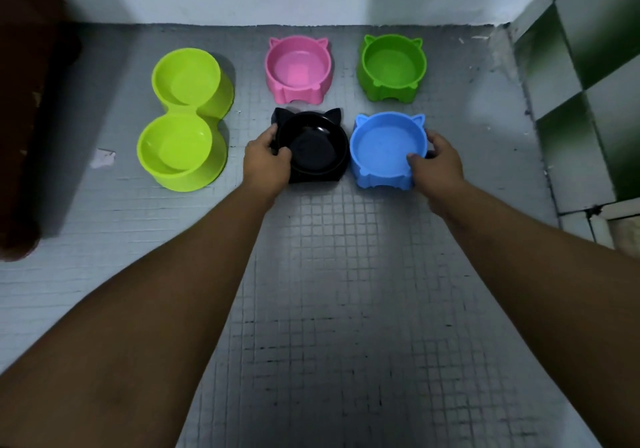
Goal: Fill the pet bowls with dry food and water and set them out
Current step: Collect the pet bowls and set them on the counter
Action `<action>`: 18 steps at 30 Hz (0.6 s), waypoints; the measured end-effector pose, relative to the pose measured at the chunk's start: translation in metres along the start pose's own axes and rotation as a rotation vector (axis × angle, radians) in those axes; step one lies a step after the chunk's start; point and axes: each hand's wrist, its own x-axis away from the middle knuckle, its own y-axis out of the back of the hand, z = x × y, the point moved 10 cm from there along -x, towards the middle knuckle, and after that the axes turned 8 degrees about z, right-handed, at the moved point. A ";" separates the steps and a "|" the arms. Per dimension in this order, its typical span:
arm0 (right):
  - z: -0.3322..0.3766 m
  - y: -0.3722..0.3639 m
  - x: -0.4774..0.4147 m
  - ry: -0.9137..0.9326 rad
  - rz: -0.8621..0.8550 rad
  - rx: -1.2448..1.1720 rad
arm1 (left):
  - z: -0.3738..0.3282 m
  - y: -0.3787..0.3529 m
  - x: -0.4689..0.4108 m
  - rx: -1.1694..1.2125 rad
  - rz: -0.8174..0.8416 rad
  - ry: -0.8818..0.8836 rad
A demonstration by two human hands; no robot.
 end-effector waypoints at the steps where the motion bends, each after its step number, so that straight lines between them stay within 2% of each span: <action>1: 0.002 0.003 0.005 -0.010 0.004 -0.023 | -0.004 0.004 0.003 0.017 -0.011 -0.005; 4: 0.023 0.018 0.030 -0.027 0.011 -0.096 | -0.044 0.026 0.029 0.044 -0.060 -0.036; 8: 0.088 0.055 0.088 -0.049 0.040 -0.131 | -0.118 0.062 0.077 0.037 -0.048 -0.039; 18: 0.332 0.196 0.296 -0.040 0.077 -0.256 | -0.385 0.186 0.273 -0.031 -0.051 -0.040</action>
